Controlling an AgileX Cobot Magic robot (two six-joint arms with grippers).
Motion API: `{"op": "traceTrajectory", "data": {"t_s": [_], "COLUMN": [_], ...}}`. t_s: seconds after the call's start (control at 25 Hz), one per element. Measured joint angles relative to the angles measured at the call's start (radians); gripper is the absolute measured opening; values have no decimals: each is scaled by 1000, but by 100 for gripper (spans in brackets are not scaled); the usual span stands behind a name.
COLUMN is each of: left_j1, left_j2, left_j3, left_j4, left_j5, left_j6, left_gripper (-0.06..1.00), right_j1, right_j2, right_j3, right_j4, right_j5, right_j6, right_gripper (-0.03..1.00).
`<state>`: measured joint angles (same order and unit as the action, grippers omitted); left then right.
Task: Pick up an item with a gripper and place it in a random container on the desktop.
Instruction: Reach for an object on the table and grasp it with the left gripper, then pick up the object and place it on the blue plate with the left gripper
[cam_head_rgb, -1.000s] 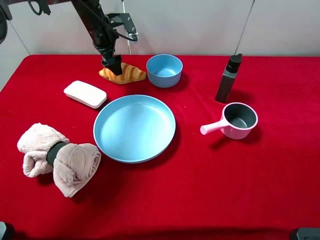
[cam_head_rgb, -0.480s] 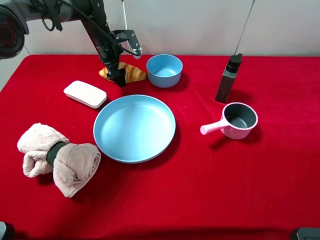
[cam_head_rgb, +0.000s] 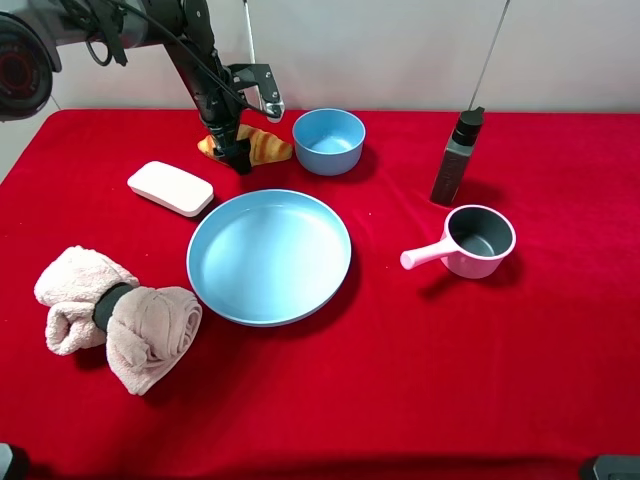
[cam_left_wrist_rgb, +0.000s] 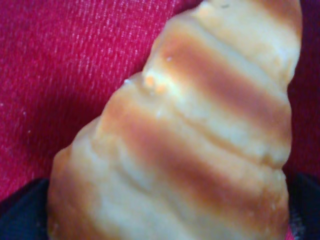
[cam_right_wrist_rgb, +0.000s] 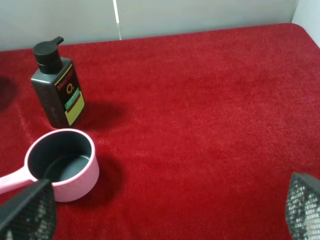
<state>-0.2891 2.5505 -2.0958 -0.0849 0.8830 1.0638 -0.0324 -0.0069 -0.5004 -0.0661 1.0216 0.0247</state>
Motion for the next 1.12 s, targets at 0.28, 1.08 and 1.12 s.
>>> {"op": "traceTrajectory", "data": {"t_s": [0.28, 1.08, 1.12], "left_j1": [0, 0, 0], "left_j2": [1, -18, -26], "left_j3": [0, 0, 0], "left_j4": [0, 2, 3], "left_j5": [-1, 16, 21], "left_j6": [4, -16, -16], "left_gripper": [69, 68, 68], "right_j1": [0, 0, 0], "right_j2": [0, 0, 0], "right_j3": [0, 0, 0], "right_j4": [0, 0, 0], "right_j5": [0, 0, 0], "right_j6": [0, 0, 0], "right_gripper": [69, 69, 69]}}
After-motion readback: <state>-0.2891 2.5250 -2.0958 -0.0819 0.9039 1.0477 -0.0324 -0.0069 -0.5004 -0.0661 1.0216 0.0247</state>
